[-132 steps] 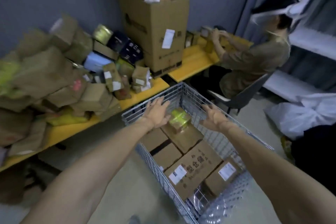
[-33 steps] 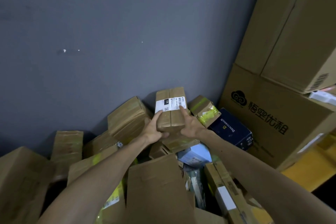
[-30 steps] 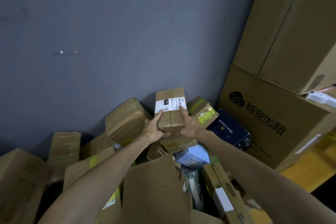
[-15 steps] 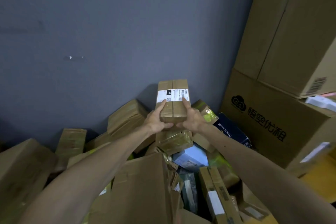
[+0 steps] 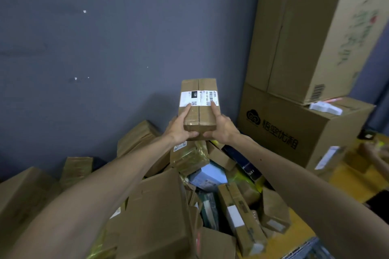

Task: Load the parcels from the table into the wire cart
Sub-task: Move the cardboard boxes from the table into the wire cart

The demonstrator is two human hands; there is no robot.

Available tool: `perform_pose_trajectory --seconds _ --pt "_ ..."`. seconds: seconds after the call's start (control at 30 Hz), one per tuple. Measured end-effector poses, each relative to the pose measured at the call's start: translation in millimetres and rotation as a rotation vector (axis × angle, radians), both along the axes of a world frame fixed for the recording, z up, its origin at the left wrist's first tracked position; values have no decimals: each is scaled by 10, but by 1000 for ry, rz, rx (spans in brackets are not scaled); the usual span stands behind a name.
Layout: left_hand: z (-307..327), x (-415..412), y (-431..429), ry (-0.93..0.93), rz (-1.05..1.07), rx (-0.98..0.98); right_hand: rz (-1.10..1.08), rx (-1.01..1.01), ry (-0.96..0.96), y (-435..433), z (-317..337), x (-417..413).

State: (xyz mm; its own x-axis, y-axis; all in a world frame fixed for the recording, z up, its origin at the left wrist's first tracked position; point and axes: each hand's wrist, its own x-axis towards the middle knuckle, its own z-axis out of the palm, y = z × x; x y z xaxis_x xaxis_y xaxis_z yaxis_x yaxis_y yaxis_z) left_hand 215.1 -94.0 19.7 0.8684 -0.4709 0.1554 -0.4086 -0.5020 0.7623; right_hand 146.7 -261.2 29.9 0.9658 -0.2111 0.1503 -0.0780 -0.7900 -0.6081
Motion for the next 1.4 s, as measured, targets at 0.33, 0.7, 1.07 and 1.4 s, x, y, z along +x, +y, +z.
perform_pose_trajectory --seconds 0.33,0.7,1.07,1.4 --pt "71 -770 -234 -4 -304 -2 -256 11 -44 51 -61 -1246" --pt "-5 -2087 -906 -40 -639 89 -536 32 -75 -228 -157 -2995" --pt "-363 -4140 -1964 30 -912 120 -810 75 -54 -865 -539 -5237" --pt "-1057 -6072 -2616 96 -1053 224 -968 177 67 -1285 -1235 -7195"
